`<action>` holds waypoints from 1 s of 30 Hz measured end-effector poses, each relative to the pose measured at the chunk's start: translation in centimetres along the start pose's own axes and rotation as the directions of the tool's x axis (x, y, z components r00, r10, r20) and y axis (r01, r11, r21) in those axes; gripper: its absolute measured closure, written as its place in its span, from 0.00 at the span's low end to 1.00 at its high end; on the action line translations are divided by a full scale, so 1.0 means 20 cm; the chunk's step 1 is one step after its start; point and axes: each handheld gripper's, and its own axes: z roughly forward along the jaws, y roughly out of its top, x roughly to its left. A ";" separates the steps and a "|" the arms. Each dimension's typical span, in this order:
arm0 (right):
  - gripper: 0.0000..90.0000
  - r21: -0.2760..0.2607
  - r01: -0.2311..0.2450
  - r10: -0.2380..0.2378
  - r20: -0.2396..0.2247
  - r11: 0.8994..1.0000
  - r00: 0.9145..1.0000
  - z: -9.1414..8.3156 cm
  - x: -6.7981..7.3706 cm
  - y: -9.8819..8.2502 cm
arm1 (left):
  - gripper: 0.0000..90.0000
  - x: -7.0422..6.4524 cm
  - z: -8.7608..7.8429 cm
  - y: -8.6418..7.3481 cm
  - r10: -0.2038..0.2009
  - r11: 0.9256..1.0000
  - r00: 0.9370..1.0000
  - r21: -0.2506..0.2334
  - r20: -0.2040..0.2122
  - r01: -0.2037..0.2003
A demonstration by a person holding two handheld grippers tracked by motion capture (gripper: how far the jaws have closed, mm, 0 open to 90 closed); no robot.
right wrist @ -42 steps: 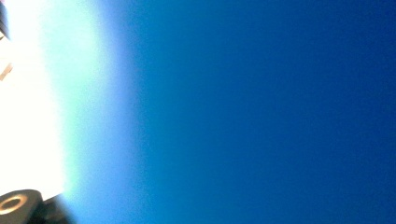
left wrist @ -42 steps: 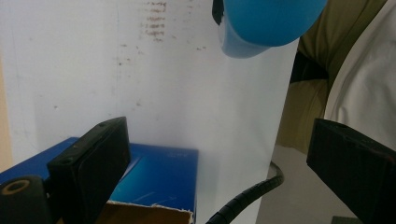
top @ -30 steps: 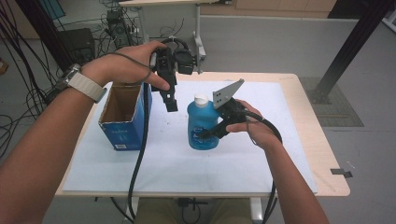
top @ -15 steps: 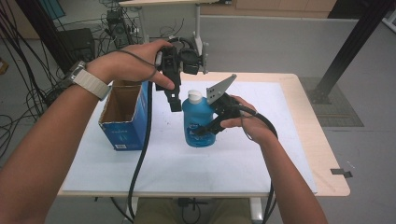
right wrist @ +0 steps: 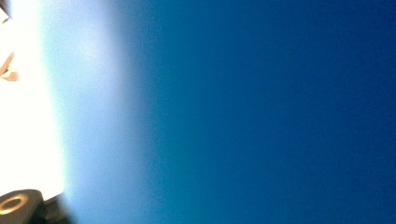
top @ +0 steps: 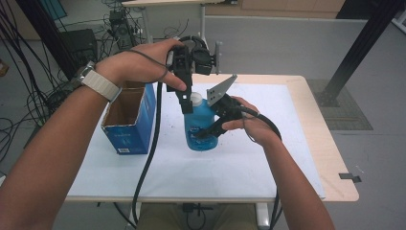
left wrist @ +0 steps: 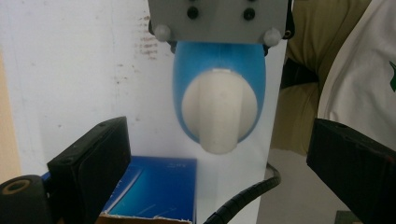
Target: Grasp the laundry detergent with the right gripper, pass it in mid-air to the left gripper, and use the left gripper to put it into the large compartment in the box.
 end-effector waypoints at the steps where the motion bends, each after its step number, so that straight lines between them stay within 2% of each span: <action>1: 0.48 0.002 0.000 0.000 -0.001 1.000 1.000 0.00 0.00 0.00 | 0.07 0.00 0.00 0.00 -0.001 1.000 1.000 -0.002 -0.001 0.001; 6: 0.48 0.000 -0.001 0.001 -0.001 1.000 1.000 0.00 0.00 0.00 | 0.07 0.01 0.01 0.02 0.009 1.000 1.000 0.007 0.000 -0.009; 17: 0.48 0.000 -0.002 0.002 0.001 1.000 1.000 0.00 0.00 0.00 | 0.08 0.01 0.01 0.04 0.002 1.000 1.000 -0.015 -0.007 -0.003; 30: 0.48 -0.012 0.003 -0.003 -0.005 1.000 1.000 0.00 0.01 0.02 | 0.08 0.02 0.03 0.05 0.010 1.000 1.000 -0.012 -0.013 -0.010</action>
